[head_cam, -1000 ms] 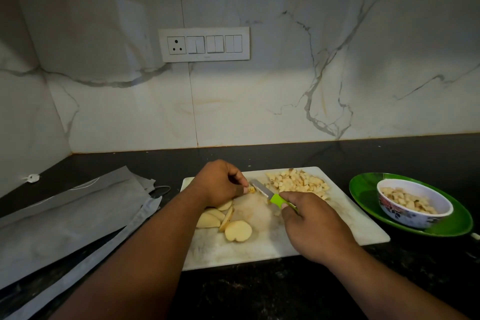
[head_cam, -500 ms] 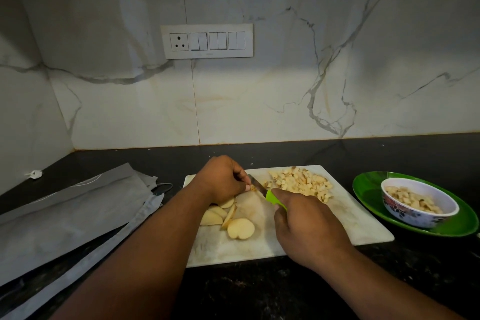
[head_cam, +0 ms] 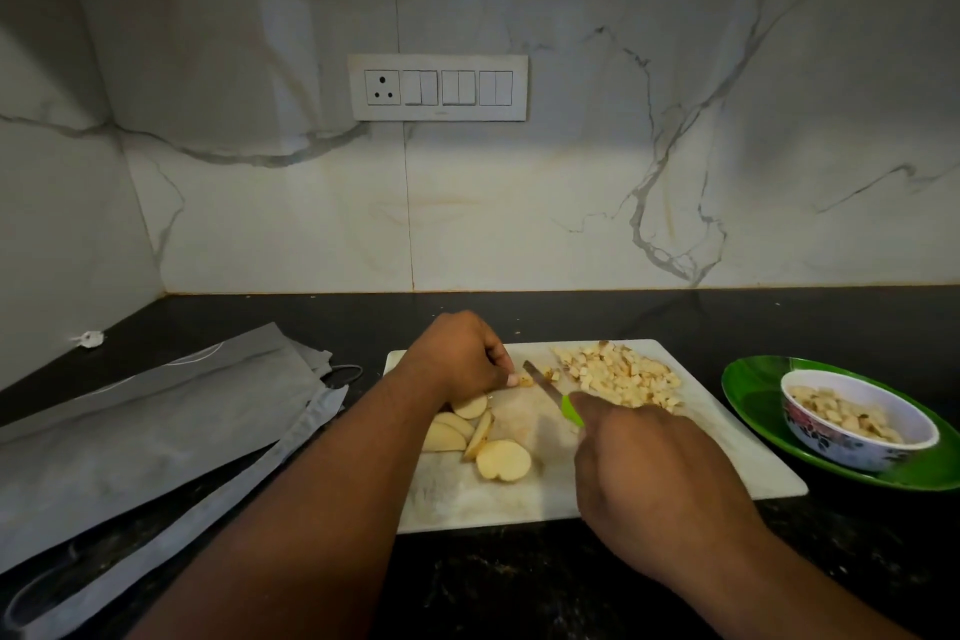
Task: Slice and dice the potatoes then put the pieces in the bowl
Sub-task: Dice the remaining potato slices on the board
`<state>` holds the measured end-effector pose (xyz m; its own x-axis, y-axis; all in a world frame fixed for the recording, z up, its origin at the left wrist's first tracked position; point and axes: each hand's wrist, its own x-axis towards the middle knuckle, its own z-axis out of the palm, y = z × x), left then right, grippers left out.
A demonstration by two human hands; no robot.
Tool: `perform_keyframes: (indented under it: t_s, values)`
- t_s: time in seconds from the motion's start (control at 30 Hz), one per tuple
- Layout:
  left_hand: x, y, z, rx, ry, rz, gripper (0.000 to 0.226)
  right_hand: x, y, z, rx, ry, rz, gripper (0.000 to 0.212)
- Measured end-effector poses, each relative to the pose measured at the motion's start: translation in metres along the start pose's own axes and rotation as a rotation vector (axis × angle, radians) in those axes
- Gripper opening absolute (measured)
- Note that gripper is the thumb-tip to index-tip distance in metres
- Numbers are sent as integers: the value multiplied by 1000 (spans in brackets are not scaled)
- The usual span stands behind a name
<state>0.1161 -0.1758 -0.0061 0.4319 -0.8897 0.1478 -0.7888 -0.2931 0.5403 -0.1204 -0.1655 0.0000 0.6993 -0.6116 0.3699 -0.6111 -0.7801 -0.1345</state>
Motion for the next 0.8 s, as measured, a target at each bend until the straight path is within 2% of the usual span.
perform_keyframes:
  t_s: [0.1, 0.23, 0.5, 0.67, 0.73, 0.8]
  values:
    - [0, -1, -1, 28, -27, 9, 8, 19, -2, 7, 22, 27, 25, 45]
    - [2, -2, 0, 42, -39, 3, 8, 28, -6, 20, 63, -20, 34, 41]
    - [0, 3, -3, 33, -42, -1, 6, -8, 8, 10, 115, -60, -22, 45]
    - [-7, 8, -4, 92, -43, 14, 6, 9, 24, -9, 116, 33, 39, 38]
    - [-13, 13, -4, 107, -47, 25, 23, 33, 34, -6, 140, 48, 32, 25]
    - [-19, 19, -3, 122, -69, 72, 61, 55, 39, 0, 194, 53, 16, 20]
